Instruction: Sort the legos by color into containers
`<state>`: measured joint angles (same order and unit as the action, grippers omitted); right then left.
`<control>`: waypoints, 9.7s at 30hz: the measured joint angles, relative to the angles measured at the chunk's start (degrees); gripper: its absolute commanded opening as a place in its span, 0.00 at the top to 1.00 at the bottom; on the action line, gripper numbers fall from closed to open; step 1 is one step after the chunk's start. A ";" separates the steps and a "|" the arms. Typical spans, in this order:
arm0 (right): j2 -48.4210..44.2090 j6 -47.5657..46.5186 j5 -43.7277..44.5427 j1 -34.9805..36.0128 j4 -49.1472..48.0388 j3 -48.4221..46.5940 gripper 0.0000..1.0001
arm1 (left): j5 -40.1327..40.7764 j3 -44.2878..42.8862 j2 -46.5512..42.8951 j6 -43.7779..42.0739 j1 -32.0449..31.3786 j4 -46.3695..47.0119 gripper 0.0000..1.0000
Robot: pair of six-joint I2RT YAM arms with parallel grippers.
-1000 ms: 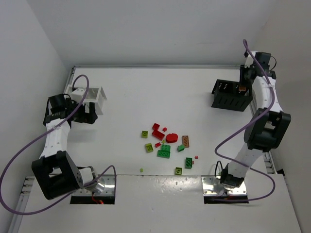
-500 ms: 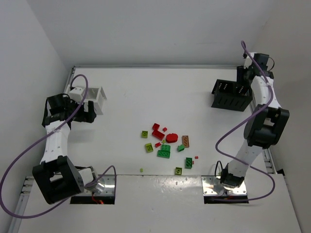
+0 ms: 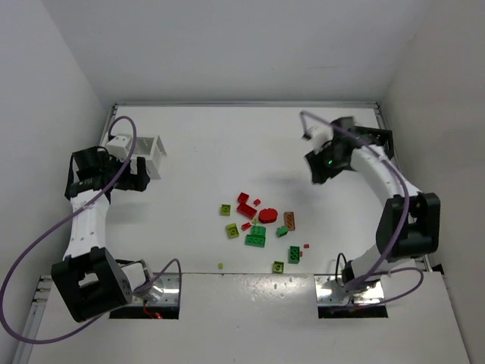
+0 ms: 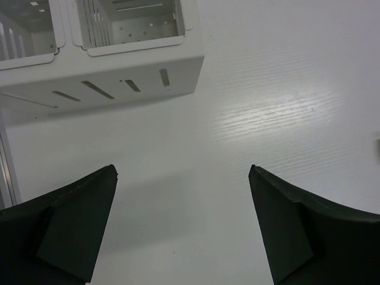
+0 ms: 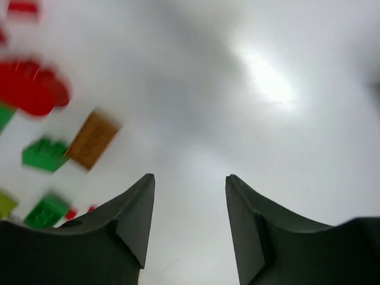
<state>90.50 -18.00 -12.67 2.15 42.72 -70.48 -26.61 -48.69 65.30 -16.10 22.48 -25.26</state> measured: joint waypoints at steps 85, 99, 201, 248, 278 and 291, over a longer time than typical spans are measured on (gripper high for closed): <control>14.56 14.69 27.12 -15.43 -25.24 -14.45 0.45 | -2.99 2.54 2.73 -1.62 0.00 4.70 0.00; 8.00 12.68 15.69 -15.26 -20.35 -7.89 0.36 | -6.78 0.09 2.67 -18.86 -16.48 -8.17 0.05; -7.10 16.31 -8.57 -13.66 -9.66 12.68 0.36 | 9.86 -8.41 37.07 -19.41 -84.52 12.61 0.38; -7.17 16.35 -9.18 -13.66 -7.58 11.72 0.38 | 8.41 -14.60 37.64 -16.59 -80.67 -3.37 0.83; -6.99 18.71 -10.82 -8.81 -9.07 9.11 0.39 | -7.52 -23.39 24.87 4.44 11.91 2.27 1.00; -6.97 18.75 -9.90 -8.11 -9.66 9.11 0.39 | -18.95 -29.59 30.29 6.29 15.02 4.33 0.99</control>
<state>83.53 0.75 -22.57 -5.96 33.06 -61.36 -45.56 -78.28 95.59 -9.80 37.50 -20.93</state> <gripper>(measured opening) 0.611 0.402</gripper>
